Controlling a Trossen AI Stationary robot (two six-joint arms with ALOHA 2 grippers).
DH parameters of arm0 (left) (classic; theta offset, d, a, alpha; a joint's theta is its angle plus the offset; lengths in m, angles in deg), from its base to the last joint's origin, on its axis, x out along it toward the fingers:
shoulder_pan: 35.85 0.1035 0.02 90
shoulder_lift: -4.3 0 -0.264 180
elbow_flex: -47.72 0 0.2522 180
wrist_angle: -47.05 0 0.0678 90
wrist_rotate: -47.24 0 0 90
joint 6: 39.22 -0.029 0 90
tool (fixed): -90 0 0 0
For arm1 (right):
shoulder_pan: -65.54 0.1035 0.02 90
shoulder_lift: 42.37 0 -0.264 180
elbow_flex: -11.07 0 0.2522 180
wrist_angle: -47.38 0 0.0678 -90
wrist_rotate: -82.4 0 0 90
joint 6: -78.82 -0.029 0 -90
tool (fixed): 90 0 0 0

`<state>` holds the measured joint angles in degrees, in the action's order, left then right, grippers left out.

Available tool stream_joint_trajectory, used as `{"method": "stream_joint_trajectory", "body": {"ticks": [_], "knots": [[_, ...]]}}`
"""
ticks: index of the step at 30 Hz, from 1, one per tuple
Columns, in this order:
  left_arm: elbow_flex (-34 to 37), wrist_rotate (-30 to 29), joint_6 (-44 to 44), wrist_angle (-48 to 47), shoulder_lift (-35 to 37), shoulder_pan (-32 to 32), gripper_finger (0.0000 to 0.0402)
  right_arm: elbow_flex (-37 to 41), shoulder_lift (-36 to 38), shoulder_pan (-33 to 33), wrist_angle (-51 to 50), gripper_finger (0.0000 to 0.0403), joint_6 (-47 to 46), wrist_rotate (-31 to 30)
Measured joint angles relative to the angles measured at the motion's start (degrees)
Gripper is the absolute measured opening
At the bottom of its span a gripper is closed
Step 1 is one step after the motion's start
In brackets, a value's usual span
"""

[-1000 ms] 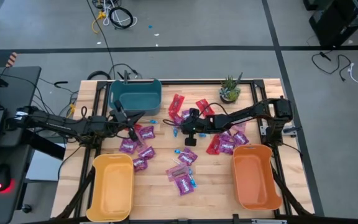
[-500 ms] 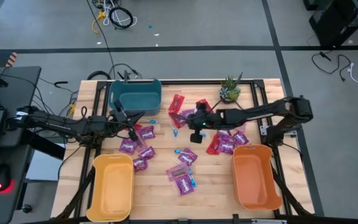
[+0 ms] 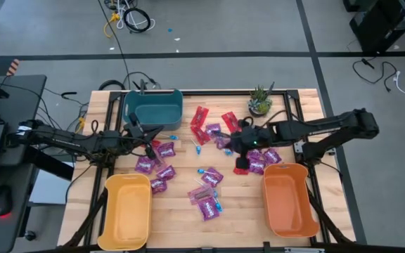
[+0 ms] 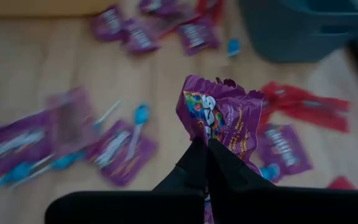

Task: Sort candy
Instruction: Put the purple candy into the orange bin

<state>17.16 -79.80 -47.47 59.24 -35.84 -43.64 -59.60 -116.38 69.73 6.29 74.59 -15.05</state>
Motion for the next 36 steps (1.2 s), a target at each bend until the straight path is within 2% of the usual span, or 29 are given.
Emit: {"method": "stream_joint_trajectory", "body": {"ticks": [7,11,36], "knots": [[0.0,0.0,-0.04,-0.02,0.0,-0.01,0.0006,0.0,3.02,5.51,-8.64,0.0,0.0,0.16],[0.0,0.0,-0.04,-0.04,0.0,-0.02,0.0006,0.0,4.74,8.31,-13.64,0.0,-3.22,0.23],[0.0,0.01,-0.37,4.07,0.02,-0.02,0.0006,0.0,20.66,27.37,-33.57,0.0,-41.1,-0.19]]}}
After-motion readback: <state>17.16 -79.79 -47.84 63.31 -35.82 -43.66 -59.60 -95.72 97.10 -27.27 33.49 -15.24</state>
